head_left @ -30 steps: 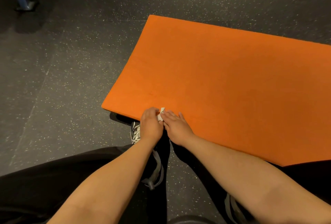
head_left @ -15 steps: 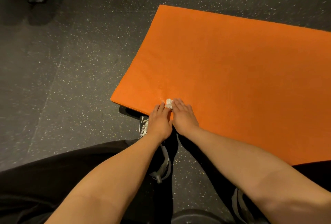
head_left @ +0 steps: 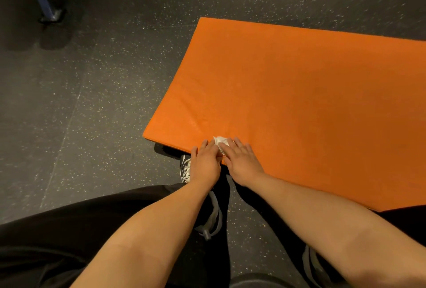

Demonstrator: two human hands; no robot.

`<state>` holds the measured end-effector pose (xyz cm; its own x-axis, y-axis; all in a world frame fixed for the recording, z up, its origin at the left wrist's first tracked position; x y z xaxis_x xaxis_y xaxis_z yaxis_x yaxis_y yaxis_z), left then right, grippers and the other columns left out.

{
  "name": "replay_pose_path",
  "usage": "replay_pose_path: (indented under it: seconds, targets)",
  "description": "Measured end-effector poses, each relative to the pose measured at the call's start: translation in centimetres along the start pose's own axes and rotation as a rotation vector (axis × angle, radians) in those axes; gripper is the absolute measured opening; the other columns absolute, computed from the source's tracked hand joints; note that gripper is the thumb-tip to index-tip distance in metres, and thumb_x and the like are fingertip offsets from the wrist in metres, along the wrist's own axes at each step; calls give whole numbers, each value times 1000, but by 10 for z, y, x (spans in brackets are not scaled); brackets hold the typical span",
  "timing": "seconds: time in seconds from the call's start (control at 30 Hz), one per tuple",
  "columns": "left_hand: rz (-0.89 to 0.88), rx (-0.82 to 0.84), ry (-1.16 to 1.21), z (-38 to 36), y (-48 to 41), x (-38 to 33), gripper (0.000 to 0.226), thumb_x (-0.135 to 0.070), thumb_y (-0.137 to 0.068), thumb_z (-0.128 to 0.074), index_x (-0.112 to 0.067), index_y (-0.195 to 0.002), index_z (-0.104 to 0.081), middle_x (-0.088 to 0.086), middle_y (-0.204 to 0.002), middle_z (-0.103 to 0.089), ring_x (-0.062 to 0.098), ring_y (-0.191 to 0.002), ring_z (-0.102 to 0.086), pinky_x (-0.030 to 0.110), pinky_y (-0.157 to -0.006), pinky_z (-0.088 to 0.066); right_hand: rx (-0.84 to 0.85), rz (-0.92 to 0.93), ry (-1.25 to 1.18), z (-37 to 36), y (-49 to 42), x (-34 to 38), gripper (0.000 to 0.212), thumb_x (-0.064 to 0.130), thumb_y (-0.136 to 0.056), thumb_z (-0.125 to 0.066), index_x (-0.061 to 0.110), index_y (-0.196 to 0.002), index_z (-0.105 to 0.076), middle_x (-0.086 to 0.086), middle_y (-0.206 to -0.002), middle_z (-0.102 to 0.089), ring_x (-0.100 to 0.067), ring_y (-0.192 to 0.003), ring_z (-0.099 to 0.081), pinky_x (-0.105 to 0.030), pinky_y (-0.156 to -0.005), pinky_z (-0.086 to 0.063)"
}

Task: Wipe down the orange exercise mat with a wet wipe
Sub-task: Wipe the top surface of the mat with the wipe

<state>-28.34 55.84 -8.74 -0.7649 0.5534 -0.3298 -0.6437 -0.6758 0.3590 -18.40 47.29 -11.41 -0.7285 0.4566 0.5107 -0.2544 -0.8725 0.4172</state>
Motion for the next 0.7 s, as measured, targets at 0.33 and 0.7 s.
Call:
replay_pose_path:
  seconds: [0.33,0.7]
  targets:
    - [55,-80,94,13,5,-5,22,-9,-92,-51,-26,-79,-48,-6,-84,-58,28,-102,-58,46,-100,-37,-60,-275,-122,24,-2,-9,56,42,-109,-22,23,-162,-19,3,-170,-4,-15,-156,8,-47,-125,5]
    - [67,-139,73,-4,33,-18,8,-18,-96,-50,-25,-99,-53,-5,-106,-59,21,-112,-53,44,-108,-32,19,-18,-25,7,22,8,55,24,-109,-32,34,-161,-18,-2,-169,-11,-22,-157,-2,-48,-126,-2]
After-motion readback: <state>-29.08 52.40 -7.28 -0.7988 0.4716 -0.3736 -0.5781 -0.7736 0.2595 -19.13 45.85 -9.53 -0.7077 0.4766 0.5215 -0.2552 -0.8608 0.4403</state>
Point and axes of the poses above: each hand's wrist, its own y-axis away from the middle knuckle, its own z-axis out of the back of the hand, x = y × z, the point moved 3 cm from there along -y, towards the middle knuckle
